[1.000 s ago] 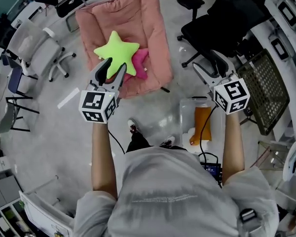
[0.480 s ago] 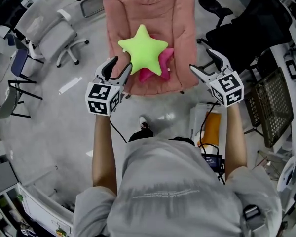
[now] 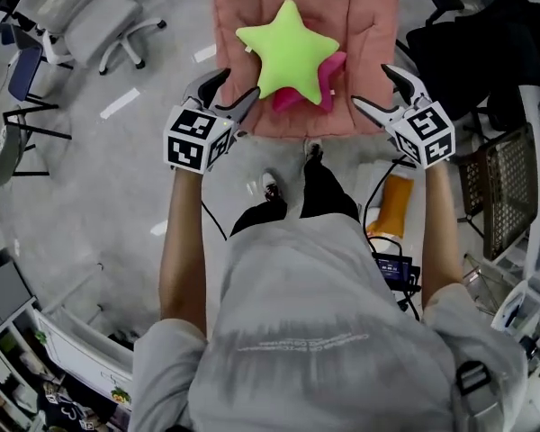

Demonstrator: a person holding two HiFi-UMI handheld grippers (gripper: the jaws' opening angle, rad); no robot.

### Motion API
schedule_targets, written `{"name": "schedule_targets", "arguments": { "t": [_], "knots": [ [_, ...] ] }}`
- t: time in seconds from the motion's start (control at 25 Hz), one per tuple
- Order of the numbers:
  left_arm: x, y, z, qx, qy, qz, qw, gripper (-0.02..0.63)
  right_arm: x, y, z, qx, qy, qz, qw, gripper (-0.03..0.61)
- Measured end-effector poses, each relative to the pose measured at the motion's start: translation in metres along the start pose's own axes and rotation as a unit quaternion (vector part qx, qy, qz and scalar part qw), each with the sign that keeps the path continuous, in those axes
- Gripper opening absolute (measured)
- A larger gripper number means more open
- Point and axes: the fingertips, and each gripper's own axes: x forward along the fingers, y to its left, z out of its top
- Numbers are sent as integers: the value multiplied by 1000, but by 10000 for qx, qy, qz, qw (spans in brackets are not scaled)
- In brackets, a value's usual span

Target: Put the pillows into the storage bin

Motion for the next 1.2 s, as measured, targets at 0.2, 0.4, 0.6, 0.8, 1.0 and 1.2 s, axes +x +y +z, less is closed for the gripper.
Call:
{"name": "schedule_targets", "arguments": {
  "t": [0.2,0.4,0.6,0.8,1.0,1.2],
  "knots": [
    [33,11,-35,-297,500,-123,9982,294,48,-23,-22,161,312,477,9982,394],
    [80,32,-64,-531,953,-260,9937,327,108,-60,-31,487,393,959,9934,405],
    [125,55,-79,-930,1187,-350,9879,341,162,-93,-49,601,738,1348,9863,411],
    [181,77,-94,-1597,1314,-580,9767,358,223,-119,-73,910,956,1726,9761,420],
    [220,85,-125,-2205,1606,-756,9591,407,262,-134,-103,1153,1176,1984,9662,448],
    [240,95,-169,-2720,1904,-610,9413,436,294,-140,-130,1681,1300,2152,9532,454]
  ]
}}
